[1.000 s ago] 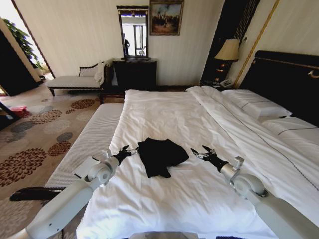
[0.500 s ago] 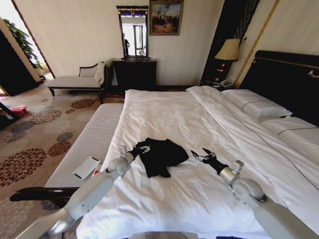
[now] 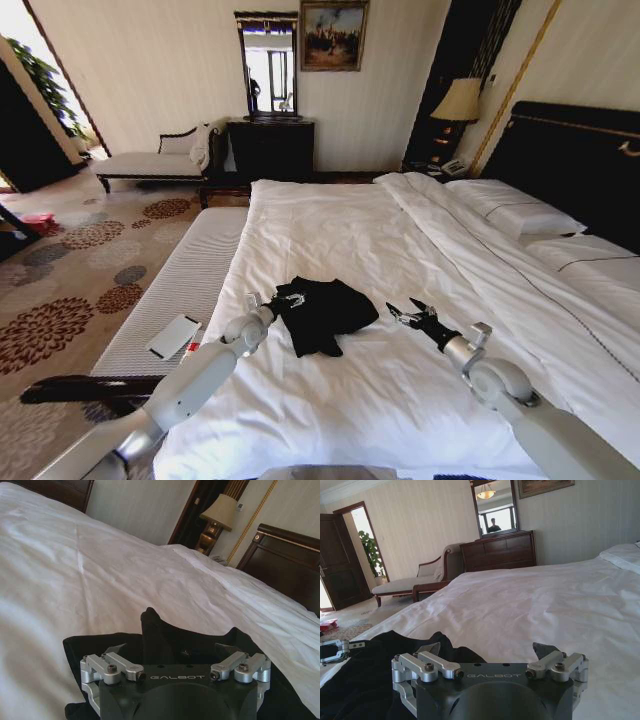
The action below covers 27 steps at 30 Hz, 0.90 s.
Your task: Fold the clothes on the bed.
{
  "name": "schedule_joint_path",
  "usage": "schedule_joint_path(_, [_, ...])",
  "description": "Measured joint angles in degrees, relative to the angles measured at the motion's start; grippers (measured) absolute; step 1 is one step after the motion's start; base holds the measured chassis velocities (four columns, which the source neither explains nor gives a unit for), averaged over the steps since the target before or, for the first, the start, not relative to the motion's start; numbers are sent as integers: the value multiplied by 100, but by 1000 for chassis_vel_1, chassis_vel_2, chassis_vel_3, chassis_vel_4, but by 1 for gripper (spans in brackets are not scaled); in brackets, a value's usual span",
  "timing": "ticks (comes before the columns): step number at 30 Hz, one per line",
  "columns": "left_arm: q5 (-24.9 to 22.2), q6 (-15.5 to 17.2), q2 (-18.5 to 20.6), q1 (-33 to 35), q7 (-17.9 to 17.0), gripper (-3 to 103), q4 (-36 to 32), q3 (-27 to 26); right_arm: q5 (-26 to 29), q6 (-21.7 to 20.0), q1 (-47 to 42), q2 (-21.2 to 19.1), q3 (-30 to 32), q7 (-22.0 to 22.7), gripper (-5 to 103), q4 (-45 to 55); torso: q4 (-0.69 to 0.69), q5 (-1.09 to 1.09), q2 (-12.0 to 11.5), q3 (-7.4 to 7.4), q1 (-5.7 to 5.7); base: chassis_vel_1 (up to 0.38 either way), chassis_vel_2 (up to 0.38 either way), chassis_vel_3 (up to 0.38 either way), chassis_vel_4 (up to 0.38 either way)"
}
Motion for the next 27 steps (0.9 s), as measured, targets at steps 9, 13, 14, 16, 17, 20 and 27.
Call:
schedule_joint_path(9, [1,-39,-22,85,-59,73,-44,-67,-16,4,-45,-31,30,46,100,3,1,0,1,0,0,0,0,0,0])
schedule_joint_path(13, [-50,-64,22,120,-91,61,-130,-97,-34,5,-34,-11,-16,46,100,-1,0,0,0,0,0,0,0,0,0])
schedule_joint_path(14, [-74,-65,40,130,-111,56,-165,-104,-35,3,-15,-10,-51,46,100,-1,0,0,0,0,0,0,0,0,0])
schedule_joint_path(16, [-85,-65,48,135,-120,50,-180,-107,-34,1,-5,-11,-65,46,100,0,0,0,0,0,0,0,0,0,0])
schedule_joint_path(17, [-95,-64,62,147,-141,45,-201,-119,-29,-8,31,-27,-109,46,100,1,0,0,0,0,0,0,0,0,0])
schedule_joint_path(20, [-91,-55,55,174,-163,39,-209,-164,-21,-21,91,-56,-161,53,100,1,1,0,0,0,0,0,0,0,0])
schedule_joint_path(27, [-87,-23,32,239,-227,7,-246,-235,32,-48,99,-136,-191,98,100,5,0,0,1,0,0,0,0,0,0])
